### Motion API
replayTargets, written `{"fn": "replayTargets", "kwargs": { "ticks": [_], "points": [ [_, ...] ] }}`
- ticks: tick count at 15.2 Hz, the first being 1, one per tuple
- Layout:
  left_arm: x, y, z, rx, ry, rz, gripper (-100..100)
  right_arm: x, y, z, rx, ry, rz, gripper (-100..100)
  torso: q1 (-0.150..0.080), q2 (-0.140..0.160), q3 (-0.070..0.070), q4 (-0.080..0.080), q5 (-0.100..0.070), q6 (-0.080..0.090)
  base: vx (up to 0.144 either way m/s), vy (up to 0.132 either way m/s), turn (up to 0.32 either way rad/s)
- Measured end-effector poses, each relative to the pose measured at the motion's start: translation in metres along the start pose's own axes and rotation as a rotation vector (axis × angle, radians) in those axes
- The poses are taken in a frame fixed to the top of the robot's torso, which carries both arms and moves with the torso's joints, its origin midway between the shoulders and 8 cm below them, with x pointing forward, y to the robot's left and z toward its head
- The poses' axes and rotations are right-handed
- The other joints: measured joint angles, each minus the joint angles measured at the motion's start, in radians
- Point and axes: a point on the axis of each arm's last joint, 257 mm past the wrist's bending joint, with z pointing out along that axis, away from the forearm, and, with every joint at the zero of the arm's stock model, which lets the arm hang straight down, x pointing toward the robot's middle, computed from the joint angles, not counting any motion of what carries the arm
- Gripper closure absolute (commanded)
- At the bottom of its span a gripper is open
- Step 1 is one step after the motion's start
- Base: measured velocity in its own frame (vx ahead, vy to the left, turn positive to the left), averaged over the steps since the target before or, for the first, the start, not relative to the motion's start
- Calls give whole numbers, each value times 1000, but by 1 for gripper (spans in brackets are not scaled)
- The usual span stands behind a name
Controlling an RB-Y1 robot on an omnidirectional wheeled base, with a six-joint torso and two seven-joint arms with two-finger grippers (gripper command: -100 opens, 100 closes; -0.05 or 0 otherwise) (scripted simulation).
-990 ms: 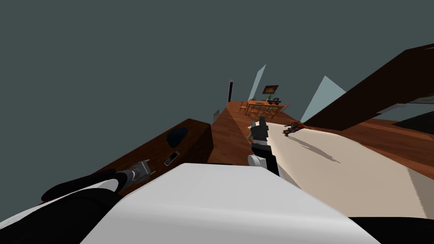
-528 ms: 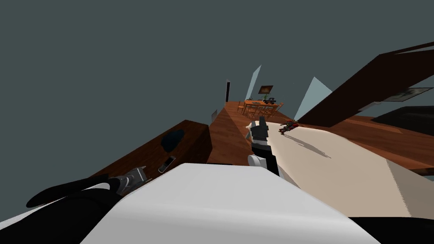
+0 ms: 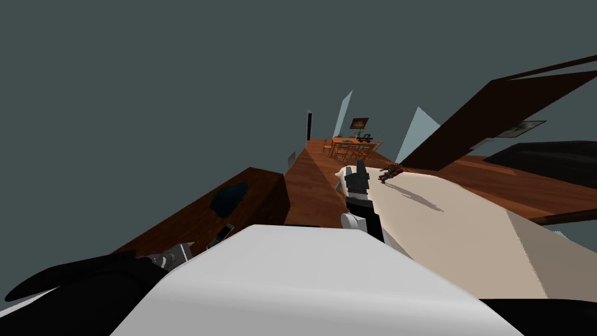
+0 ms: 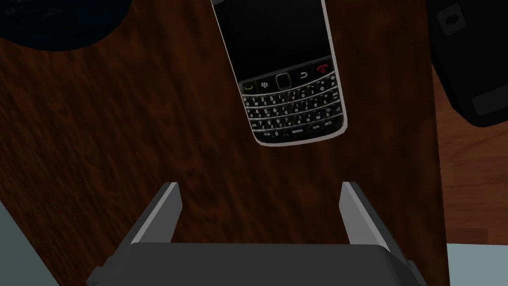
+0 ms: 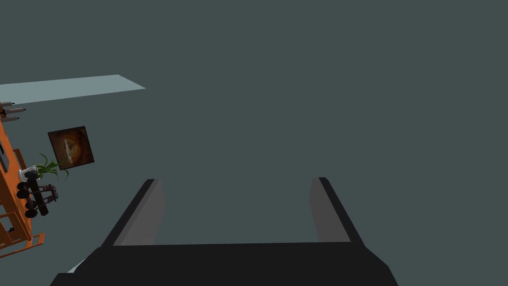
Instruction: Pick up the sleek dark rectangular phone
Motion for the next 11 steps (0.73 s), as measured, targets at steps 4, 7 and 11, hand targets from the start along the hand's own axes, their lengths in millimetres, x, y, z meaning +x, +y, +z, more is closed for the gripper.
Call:
{"fn": "replayTargets", "kwargs": {
  "ticks": [4,7,11],
  "points": [
    [-14,19,-5,-72,-24,-35,-100,0,0,0,0,0,0,0,0,-1,0,0,0,0,53,10,-100],
    [-22,36,-8,-136,-41,-70,-100,0,0,0,0,0,0,0,1,-2,-1,0,0,0,65,19,-117],
    [-34,61,-12,-219,-62,-110,-100,0,0,0,0,0,0,0,1,-1,-1,0,0,0,58,20,-90]
  ]
}}
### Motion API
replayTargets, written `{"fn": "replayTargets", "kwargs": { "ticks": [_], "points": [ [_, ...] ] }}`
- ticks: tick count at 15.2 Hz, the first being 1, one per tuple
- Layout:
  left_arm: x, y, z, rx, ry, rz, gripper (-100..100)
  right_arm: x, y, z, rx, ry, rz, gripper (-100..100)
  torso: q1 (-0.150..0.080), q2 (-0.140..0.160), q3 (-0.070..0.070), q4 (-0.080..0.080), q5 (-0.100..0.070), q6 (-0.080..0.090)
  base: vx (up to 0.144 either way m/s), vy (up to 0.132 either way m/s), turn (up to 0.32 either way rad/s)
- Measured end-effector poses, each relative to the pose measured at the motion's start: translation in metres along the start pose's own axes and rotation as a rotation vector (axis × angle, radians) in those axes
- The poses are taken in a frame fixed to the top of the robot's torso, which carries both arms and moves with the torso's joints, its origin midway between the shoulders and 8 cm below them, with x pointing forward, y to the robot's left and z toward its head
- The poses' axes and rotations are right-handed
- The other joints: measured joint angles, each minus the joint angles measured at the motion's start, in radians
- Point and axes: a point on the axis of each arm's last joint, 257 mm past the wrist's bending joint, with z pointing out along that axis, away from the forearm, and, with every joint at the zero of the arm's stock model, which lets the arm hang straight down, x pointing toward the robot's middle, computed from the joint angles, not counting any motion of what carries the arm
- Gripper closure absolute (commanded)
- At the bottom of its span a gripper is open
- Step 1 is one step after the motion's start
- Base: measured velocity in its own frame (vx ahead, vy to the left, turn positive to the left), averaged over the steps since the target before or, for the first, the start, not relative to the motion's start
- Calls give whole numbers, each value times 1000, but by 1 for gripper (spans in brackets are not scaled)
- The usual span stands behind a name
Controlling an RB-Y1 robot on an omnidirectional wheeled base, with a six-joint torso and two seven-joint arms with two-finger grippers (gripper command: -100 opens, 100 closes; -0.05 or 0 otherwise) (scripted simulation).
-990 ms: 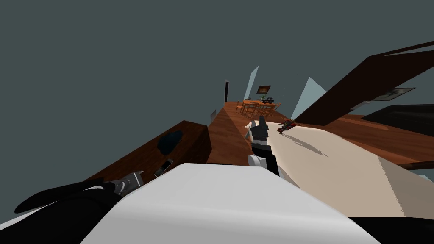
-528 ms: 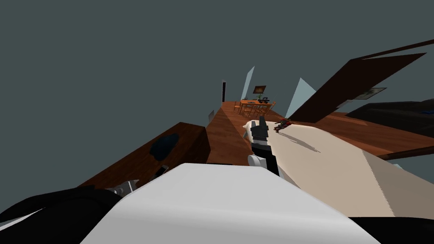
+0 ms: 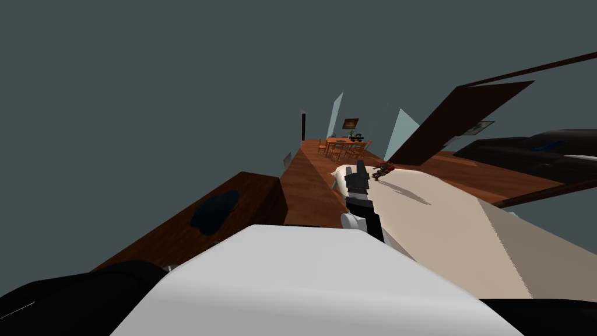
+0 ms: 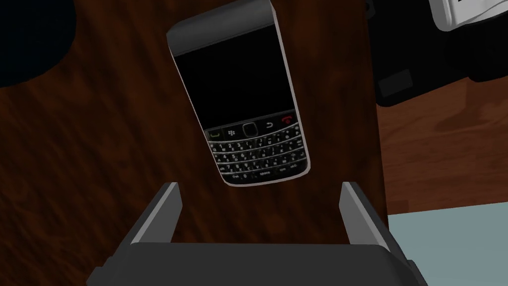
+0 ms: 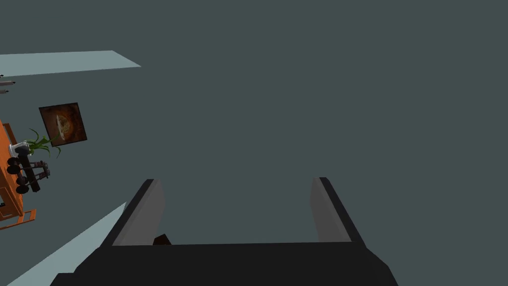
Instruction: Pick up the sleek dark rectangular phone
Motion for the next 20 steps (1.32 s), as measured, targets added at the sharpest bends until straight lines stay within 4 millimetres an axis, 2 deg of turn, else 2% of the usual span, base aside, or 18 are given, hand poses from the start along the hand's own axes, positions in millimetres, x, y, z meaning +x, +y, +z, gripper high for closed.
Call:
{"fn": "replayTargets", "kwargs": {
  "ticks": [5,10,11,16,20],
  "points": [
    [-11,21,-2,-74,-14,-37,-100,0,0,0,0,0,0,0,1,0,0,0,0,0,46,29,-73],
    [-14,15,18,-73,-11,-46,-100,0,0,0,0,0,0,0,-3,6,4,1,-1,0,-23,-24,-22],
    [-15,15,19,-72,-10,-45,100,0,0,0,0,0,0,0,-3,6,4,1,-1,0,-6,-6,2],
    [-15,15,19,-72,-10,-48,100,0,0,0,0,0,0,0,-1,5,3,1,0,0,2,2,7],
    [-12,18,3,-72,-12,-38,100,0,0,0,0,0,0,0,0,3,2,1,-1,0,22,25,21]
  ]
}}
